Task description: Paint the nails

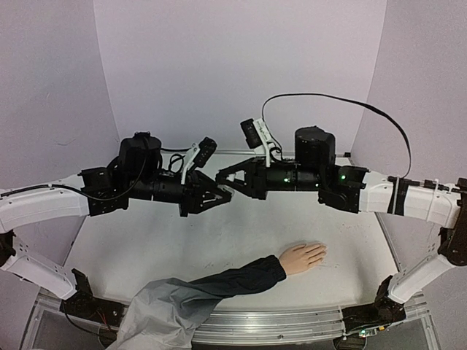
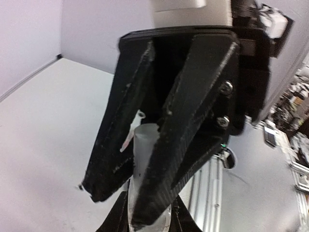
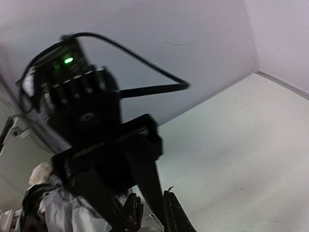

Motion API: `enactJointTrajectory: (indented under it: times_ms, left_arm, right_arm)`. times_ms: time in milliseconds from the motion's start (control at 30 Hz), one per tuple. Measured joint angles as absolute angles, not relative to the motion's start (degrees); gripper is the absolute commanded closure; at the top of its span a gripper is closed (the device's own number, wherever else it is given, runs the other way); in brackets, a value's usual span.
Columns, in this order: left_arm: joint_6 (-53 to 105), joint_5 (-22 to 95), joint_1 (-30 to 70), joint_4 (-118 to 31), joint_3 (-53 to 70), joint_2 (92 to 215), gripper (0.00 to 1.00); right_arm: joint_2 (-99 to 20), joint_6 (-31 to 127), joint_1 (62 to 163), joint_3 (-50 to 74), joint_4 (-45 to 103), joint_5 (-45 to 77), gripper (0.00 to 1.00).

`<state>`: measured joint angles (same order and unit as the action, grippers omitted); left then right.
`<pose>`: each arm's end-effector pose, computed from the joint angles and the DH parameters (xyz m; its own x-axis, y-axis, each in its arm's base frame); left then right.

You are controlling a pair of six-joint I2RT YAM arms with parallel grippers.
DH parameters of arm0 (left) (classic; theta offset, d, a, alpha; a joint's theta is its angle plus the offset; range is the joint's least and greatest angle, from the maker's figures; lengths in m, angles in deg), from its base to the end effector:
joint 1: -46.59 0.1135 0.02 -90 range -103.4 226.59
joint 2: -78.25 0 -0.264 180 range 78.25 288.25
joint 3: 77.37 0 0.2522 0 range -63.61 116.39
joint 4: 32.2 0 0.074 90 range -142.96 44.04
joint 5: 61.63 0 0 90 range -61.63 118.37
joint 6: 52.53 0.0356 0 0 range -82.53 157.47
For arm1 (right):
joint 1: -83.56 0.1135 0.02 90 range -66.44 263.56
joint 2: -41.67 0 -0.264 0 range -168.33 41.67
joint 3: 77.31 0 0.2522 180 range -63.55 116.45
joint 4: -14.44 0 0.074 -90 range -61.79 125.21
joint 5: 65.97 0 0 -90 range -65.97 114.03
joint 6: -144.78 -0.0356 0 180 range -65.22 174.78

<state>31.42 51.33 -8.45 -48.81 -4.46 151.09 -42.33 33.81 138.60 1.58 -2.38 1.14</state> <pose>0.1586 -0.2511 0.3357 -0.2643 0.2087 -0.9416 0.9463 0.2445 -0.2115 0.1882 0.2933 0.3753 -0.2397 0.2325 -0.9426 -0.9504 0.1419 0.2767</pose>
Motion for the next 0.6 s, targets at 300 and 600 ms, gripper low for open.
enactJointTrajectory:
  times_ms: [300, 600]
  left_arm:
    - [31.7, 67.8, -9.5, -48.9, -2.8, 151.3, 1.0]
    - [33.6, 55.3, -8.3, -49.7, -4.5, 148.9, 1.0]
  right_arm:
    - [-39.4, 37.7, 136.2, -3.5, -11.4, -24.7, 1.0]
    - [-37.6, 37.7, 136.2, -3.8, -6.5, -11.9, 0.23]
